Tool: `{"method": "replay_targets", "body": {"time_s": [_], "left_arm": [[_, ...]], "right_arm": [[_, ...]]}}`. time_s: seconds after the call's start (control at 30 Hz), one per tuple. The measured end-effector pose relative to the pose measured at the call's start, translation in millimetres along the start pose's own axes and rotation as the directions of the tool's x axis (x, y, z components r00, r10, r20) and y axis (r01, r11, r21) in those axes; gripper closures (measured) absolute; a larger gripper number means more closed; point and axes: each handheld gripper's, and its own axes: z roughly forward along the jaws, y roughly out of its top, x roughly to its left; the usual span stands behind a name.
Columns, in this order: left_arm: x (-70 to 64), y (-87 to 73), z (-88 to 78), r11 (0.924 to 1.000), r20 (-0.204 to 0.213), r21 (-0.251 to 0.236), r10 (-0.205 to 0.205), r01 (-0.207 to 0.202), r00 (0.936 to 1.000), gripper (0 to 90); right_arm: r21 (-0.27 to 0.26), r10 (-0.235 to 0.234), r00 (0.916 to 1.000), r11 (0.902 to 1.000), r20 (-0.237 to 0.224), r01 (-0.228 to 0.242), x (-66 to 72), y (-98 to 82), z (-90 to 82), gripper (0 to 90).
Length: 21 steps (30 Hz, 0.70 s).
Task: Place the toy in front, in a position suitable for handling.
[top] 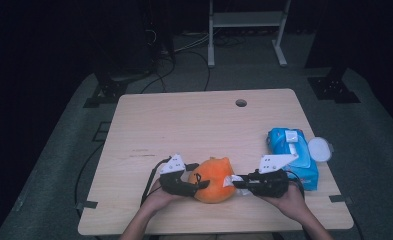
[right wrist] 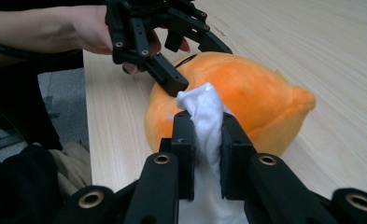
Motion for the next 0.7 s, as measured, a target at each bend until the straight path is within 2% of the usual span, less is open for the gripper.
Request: {"method": "replay_targets", "body": {"time_s": [0.07, 0.13, 0.2, 0.27, 0.33, 0.53, 0.6, 0.7], "left_arm": [[-5.6, 1.0, 2.4, 0.9989, 0.011, 0.0, 0.047, -0.047, 0.9988, 26.0], [-11.4, 2.4, 4.4, 0.9966, 0.017, 0.0, 0.082, -0.082, 0.9965, 26.2], [-14.7, 3.1, 6.0, 0.9942, 0.028, -0.001, 0.108, -0.108, 0.9938, 26.5], [-18.3, 3.1, 6.9, 0.9895, 0.053, -0.001, 0.144, -0.145, 0.9881, 27.4], [-21.8, 3.3, 7.5, 0.9853, 0.059, 0.002, 0.171, -0.171, 0.9836, 27.4], [-22.0, 2.8, 8.8, 0.9849, 0.059, -0.005, 0.173, -0.173, 0.9832, 27.4], [-23.7, 3.0, 8.4, 0.9823, 0.058, 0.002, 0.187, -0.188, 0.9806, 27.4], [-24.9, 2.3, 8.3, 0.9794, 0.062, -0.001, 0.202, -0.202, 0.9775, 27.4]], "right_arm": [[0.012, 0.016, 0.9998, 0.9998, 0.007, -0.016, -4.7, -2.5, 6.5, 78.2], [0.019, 0.026, 0.999, 0.9995, 0.036, -0.027, -10.1, -4.0, 9.8, 78.3], [0.004, 0.056, 0.9961, 0.9984, 0.068, -0.057, -17.7, -4.4, 9.5, 78.3], [-0.022, 0.085, 0.9906, 0.9963, 0.107, -0.083, -25.7, -4.6, 8.1, 78.3], [-0.04, 0.109, 0.9864, 0.9937, 0.123, -0.105, -31.7, -4.7, 6.8, 78.3], [-0.029, 0.139, 0.9833, 0.9903, 0.118, -0.136, -35.0, -9.2, 7.3, 78.3], [-0.035, 0.136, 0.9863, 0.9905, 0.094, -0.133, -29.2, -6.7, 6.6, 78.2], [-0.047, 0.102, 0.993, 0.994, 0.059, -0.099, -17.3, -0.7, 8.2, 78.2]]}}
